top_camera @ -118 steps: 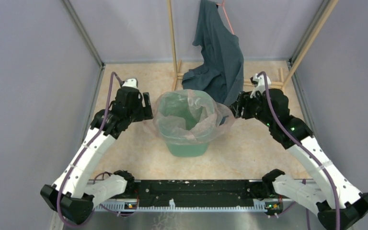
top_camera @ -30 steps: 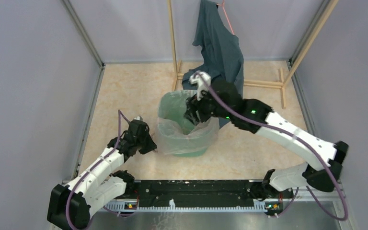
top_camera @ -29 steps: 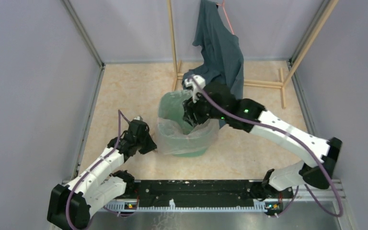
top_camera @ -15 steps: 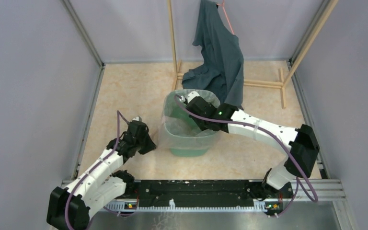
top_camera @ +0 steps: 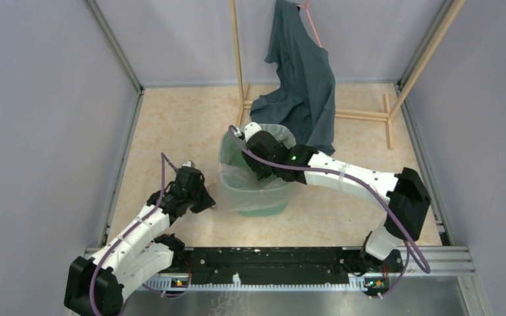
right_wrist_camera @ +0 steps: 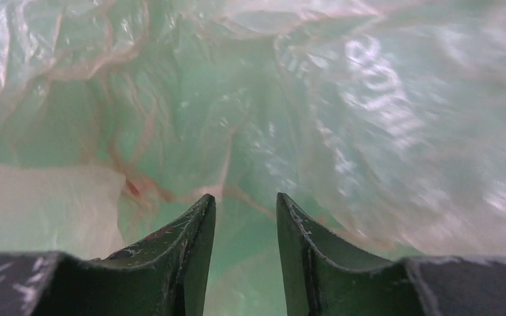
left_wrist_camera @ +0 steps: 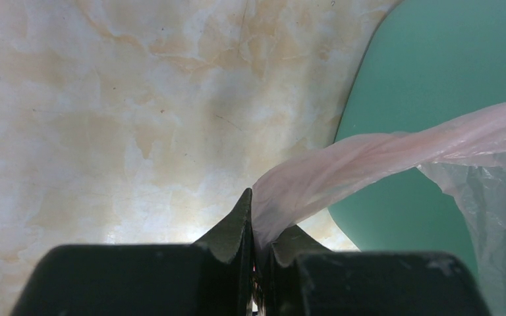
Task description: Put the trash bags into the trash bin
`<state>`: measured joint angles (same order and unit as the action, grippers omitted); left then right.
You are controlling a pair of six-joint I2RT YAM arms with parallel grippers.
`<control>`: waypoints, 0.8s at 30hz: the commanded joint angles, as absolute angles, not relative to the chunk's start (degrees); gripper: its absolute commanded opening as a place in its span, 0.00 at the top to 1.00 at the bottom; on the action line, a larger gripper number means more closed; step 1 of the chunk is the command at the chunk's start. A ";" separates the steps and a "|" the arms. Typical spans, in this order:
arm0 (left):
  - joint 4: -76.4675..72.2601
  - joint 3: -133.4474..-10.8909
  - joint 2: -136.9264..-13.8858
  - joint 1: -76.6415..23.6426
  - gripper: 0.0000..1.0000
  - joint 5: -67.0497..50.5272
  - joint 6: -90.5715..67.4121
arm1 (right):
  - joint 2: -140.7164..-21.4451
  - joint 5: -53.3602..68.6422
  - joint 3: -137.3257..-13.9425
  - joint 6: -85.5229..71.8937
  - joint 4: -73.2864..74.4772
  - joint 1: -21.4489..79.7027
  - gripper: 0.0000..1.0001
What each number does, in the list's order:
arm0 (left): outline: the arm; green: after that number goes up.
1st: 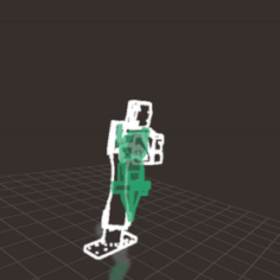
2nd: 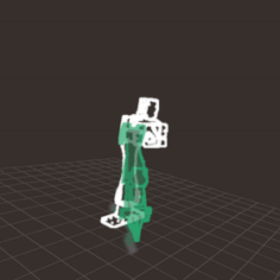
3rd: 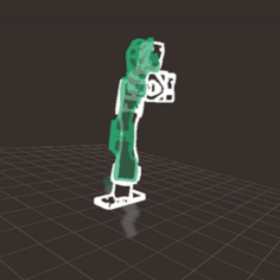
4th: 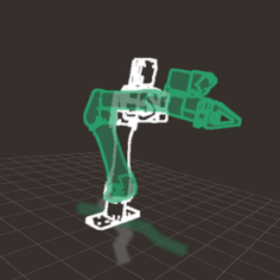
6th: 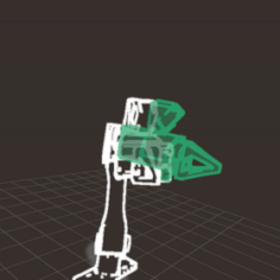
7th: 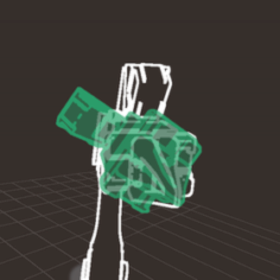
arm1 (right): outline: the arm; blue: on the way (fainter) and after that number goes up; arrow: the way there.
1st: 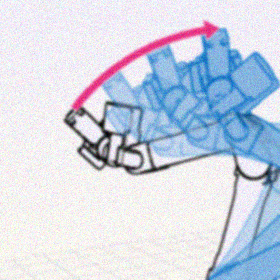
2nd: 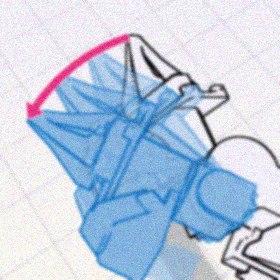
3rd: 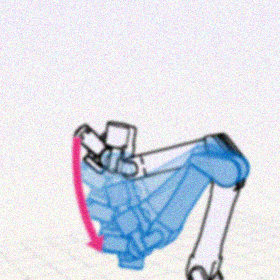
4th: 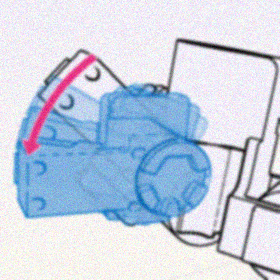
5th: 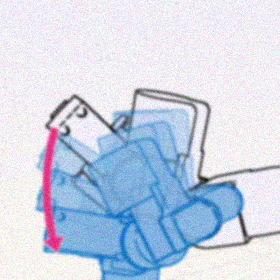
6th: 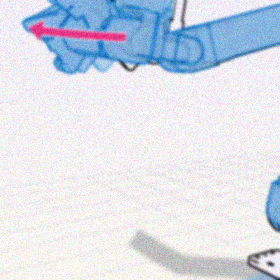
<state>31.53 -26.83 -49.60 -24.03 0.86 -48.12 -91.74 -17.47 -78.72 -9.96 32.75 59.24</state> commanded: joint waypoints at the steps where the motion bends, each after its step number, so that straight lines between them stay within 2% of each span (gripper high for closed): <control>1: 30.98 -26.51 -48.29 -23.82 0.89 0.66 -48.52 | -95.93 -14.78 -75.01 -13.19 20.33 59.60 0.60; 5: 30.57 -26.99 -48.61 -23.82 0.89 0.43 -48.39 | -99.60 -10.02 -72.27 -16.43 9.33 59.59 0.58; 10: 31.02 -28.08 -49.35 -23.81 0.89 0.32 -48.33 | -100.94 -10.43 -71.95 -19.20 5.44 59.55 0.58; 13: 31.05 -27.95 -48.84 -23.82 0.89 0.41 -48.31 | -97.55 -11.76 -73.23 -18.24 8.40 59.63 0.57; 17: 30.75 -27.61 -48.58 -23.82 0.88 1.24 -48.09 | -92.80 -14.77 -77.03 -15.02 20.11 59.59 0.49; 20: 30.23 -27.32 -49.07 -23.82 0.88 1.28 -48.11 | -88.06 -17.42 -70.20 -12.20 20.41 59.40 0.42; 24: 28.84 -26.19 -49.30 -23.82 0.88 0.78 -48.04 | -85.99 -14.61 -64.41 -11.60 19.56 58.97 0.38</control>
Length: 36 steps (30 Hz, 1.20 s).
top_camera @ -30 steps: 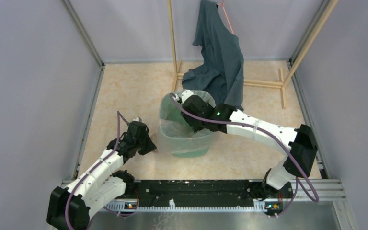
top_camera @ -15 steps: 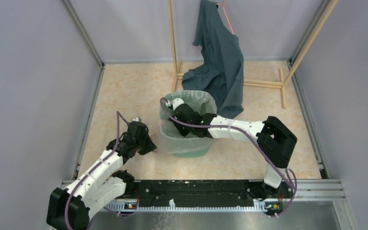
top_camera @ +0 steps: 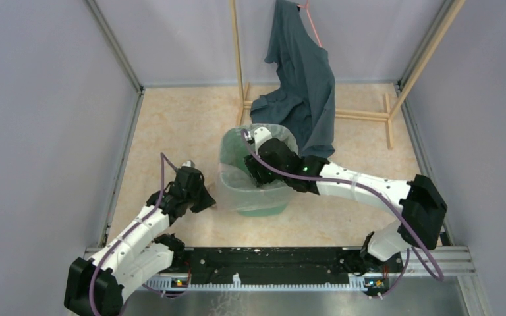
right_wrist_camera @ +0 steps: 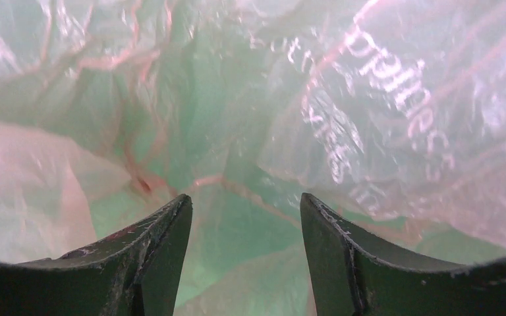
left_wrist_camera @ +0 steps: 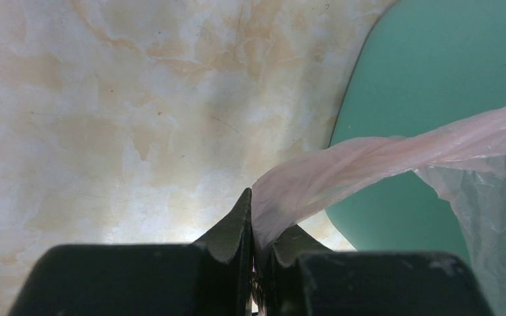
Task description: Put the trash bags into the trash bin
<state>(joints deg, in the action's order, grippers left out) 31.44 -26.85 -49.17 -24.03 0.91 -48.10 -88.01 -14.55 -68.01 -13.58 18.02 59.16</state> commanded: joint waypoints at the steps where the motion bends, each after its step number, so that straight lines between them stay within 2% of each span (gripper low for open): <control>1: 28.57 -25.93 -49.45 -23.82 0.88 0.83 -47.96 | -86.57 -13.81 -63.95 -11.91 18.98 58.99 0.37; 11: 28.74 -26.30 -49.77 -23.82 0.88 0.65 -48.03 | -101.09 -7.88 -64.89 -16.69 6.85 58.63 0.35; 14: 29.12 -26.26 -49.04 -23.82 0.88 0.71 -48.23 | -103.44 -7.08 -67.86 -17.26 7.73 58.62 0.35; 19: 29.68 -26.31 -48.35 -23.82 0.87 1.10 -48.58 | -99.81 -8.16 -74.64 -16.30 16.22 58.75 0.34; 21: 30.44 -26.56 -48.19 -23.77 0.84 1.82 -49.00 | -96.27 -9.10 -75.97 -16.03 18.75 58.80 0.29; 23: 31.47 -26.70 -47.78 -23.82 0.80 3.20 -50.47 | -92.96 -9.60 -78.05 -15.36 21.88 58.80 0.21; 25: 33.15 -26.80 -47.03 -23.77 0.77 5.26 -52.57 | -90.63 -10.41 -81.29 -14.35 25.56 58.80 0.18; 29: 36.08 -26.17 -44.11 -23.82 0.54 9.33 -56.85 | -87.20 -11.48 -86.91 -11.52 29.48 58.82 0.12; 31: 37.54 -26.10 -42.32 -23.82 0.46 10.29 -58.14 | -86.08 -12.03 -88.75 -10.13 29.99 58.80 0.09; 36: 42.03 -27.33 -38.29 -23.82 0.29 12.35 -61.70 | -82.65 -14.07 -93.49 -8.92 32.90 58.73 0.08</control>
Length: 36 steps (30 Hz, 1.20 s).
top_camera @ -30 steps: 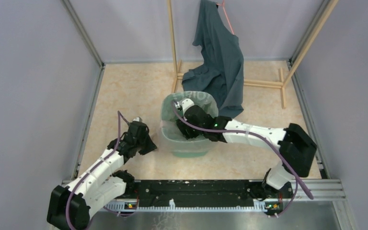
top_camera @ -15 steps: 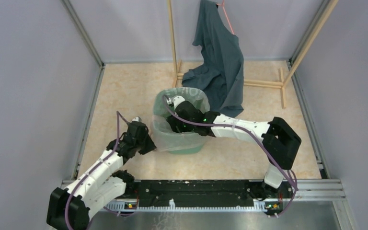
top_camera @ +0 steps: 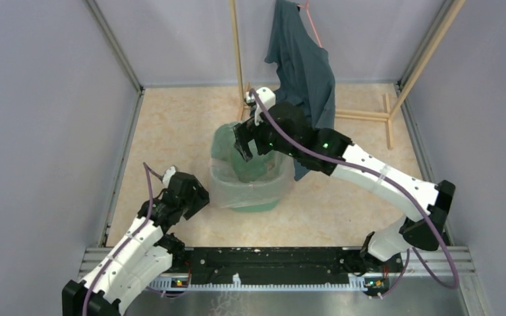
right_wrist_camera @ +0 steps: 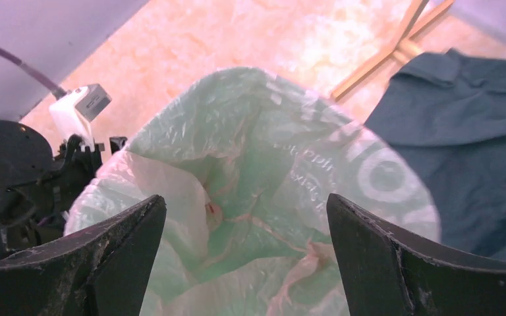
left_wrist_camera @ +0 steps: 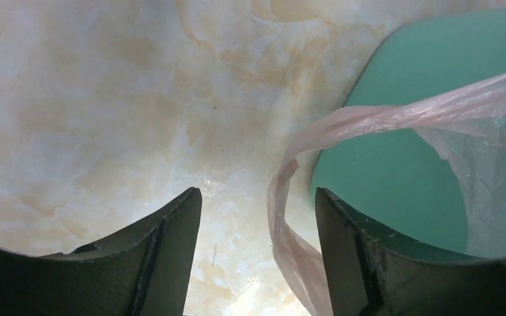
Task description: Put the trash bags into the trash bin
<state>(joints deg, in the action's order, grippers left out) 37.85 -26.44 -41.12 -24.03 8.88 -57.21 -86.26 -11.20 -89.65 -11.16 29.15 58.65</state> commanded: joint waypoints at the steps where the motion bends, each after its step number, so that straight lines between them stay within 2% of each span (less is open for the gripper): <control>1: 42.72 -27.69 -37.52 -23.77 0.27 12.20 -62.35 | -80.89 -15.44 -93.29 -8.74 33.05 58.67 0.08; 2: 43.91 -28.40 -36.66 -23.81 0.24 12.38 -63.10 | -78.97 -16.60 -92.70 -8.64 33.17 58.43 0.07; 4: 47.09 -30.21 -34.87 -23.82 0.11 13.82 -64.83 | -74.39 -17.25 -89.84 -8.66 33.47 56.87 0.06; 7: 51.36 -33.19 -31.08 -23.82 0.04 17.59 -66.84 | -66.42 -13.94 -83.69 -9.65 33.44 52.57 0.03; 14: 56.48 -42.81 -19.30 -23.82 0.02 23.34 -65.03 | -48.85 -17.82 -65.41 -16.04 37.14 50.28 0.01; 18: 53.44 -48.78 -14.68 -23.82 0.02 25.36 -56.93 | -42.86 -13.47 -54.67 -21.09 35.92 50.27 0.01; 24: 45.81 -59.45 -14.77 -23.89 0.02 23.04 -41.99 | -43.63 -9.78 -43.71 -20.41 26.14 50.27 0.01; 28: 45.12 -66.00 -16.82 -23.91 0.01 20.50 -36.57 | -47.61 -7.63 -36.55 -16.69 12.54 50.19 0.01; 31: 45.69 -69.03 -17.12 -23.91 0.02 18.73 -33.93 | -50.58 -0.87 -31.45 -9.67 -1.50 50.31 0.01; 36: 45.68 -71.03 -16.70 -23.91 0.02 17.66 -30.48 | -61.44 5.57 -31.56 -1.10 -18.09 50.93 0.01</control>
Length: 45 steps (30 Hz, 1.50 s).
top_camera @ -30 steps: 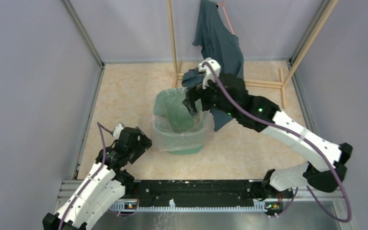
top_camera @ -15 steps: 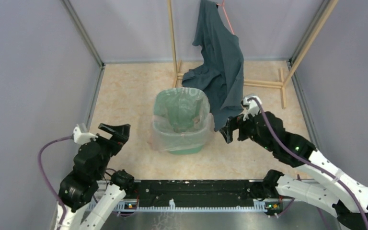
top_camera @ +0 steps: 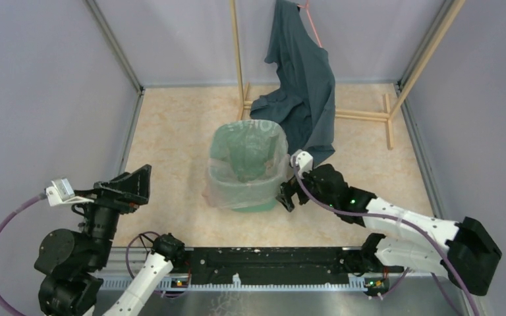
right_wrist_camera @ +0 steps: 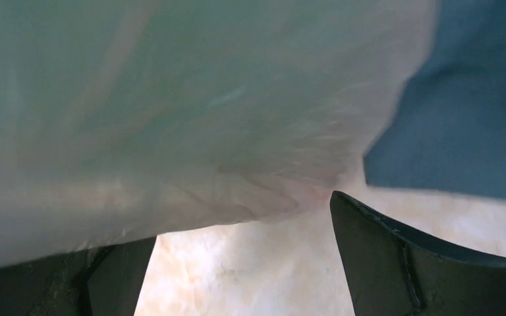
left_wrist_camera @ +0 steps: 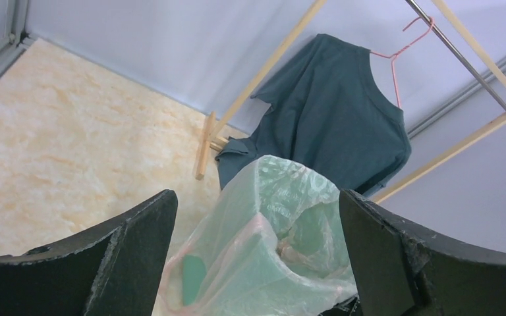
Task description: Put the trash bags into the trash bin
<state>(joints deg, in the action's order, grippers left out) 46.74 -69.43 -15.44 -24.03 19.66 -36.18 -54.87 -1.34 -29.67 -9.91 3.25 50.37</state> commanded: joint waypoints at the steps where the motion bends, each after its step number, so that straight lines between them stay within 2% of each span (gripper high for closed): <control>1: 45.86 -71.55 -16.84 -23.91 0.02 17.60 -30.16 | -65.24 5.58 -32.70 -0.38 -20.04 51.68 0.01; 14: 52.04 -84.64 -20.19 -23.99 0.01 17.26 -25.49 | -100.12 8.70 -58.33 2.46 -33.52 58.01 0.01; 24: 54.83 -88.50 -21.30 -24.25 0.02 18.14 -24.94 | -121.39 13.08 -83.50 -2.11 -32.28 59.23 0.01; 30: 54.67 -88.20 -22.37 -24.26 0.02 17.03 -25.14 | -132.15 17.11 -101.55 -3.09 -26.52 60.33 0.01; 34: 54.75 -89.21 -23.75 -24.34 0.02 16.40 -25.01 | -137.65 15.91 -116.80 -3.99 -15.06 60.94 0.01; 36: 54.91 -90.14 -24.62 -24.35 0.02 16.07 -24.88 | -136.64 10.53 -120.39 -5.77 -7.16 61.20 0.01; 38: 55.02 -90.88 -25.44 -24.35 0.02 15.62 -24.55 | -132.20 4.80 -117.77 -8.65 -0.06 61.19 0.01; 45: 51.63 -87.00 -26.28 -24.34 0.02 15.38 -23.60 | -99.44 -2.38 -85.43 -10.77 12.91 60.87 0.01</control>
<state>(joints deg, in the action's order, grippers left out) 54.74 -89.03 -24.27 -24.10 16.27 -25.26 -119.33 3.68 -95.72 -8.88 2.55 60.93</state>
